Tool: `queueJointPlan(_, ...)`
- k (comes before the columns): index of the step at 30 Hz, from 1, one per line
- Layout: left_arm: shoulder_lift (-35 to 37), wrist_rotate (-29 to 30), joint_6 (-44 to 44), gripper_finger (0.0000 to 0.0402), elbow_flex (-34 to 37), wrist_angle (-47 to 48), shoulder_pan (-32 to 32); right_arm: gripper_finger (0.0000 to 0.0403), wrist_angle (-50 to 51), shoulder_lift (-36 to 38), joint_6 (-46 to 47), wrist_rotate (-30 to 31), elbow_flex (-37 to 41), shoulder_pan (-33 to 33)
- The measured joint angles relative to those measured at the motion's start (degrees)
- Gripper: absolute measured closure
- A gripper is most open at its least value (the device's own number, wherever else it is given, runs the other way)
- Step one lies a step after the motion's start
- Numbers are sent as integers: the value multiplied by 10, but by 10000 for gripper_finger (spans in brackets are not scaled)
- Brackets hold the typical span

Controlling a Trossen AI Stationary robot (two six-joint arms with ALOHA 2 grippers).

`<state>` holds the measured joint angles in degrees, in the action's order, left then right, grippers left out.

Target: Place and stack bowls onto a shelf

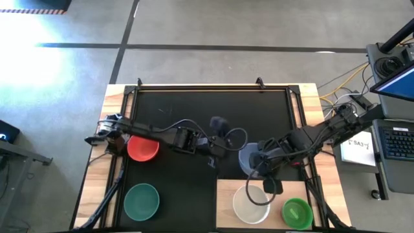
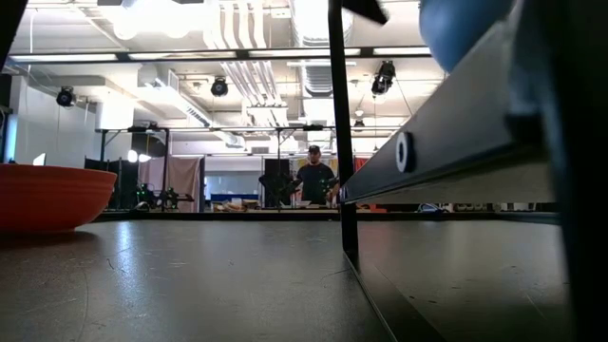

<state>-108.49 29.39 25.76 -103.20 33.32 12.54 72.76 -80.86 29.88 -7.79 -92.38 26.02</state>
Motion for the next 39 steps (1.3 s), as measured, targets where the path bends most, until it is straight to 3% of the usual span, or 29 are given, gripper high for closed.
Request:
queueJointPlan(7, 1, 62, -177, 183, -2, 130, -9, 395, -62, -16, 42, -2, 0, 58)
queueJointPlan(11, 2, 130, -272, 189, -2, 194, -10, 395, -105, -28, 43, 3, -1, 99)
queueJointPlan(15, 3, 143, -328, 195, -2, 233, -11, 395, -130, -50, 42, 13, -1, 138)
queueJointPlan(24, 4, 142, -373, 201, -2, 242, -10, 394, -133, -105, 20, 79, -1, 191)
queueJointPlan(39, 4, 116, -400, 201, -2, 252, 8, 381, -172, -174, -1, 80, -1, 211)
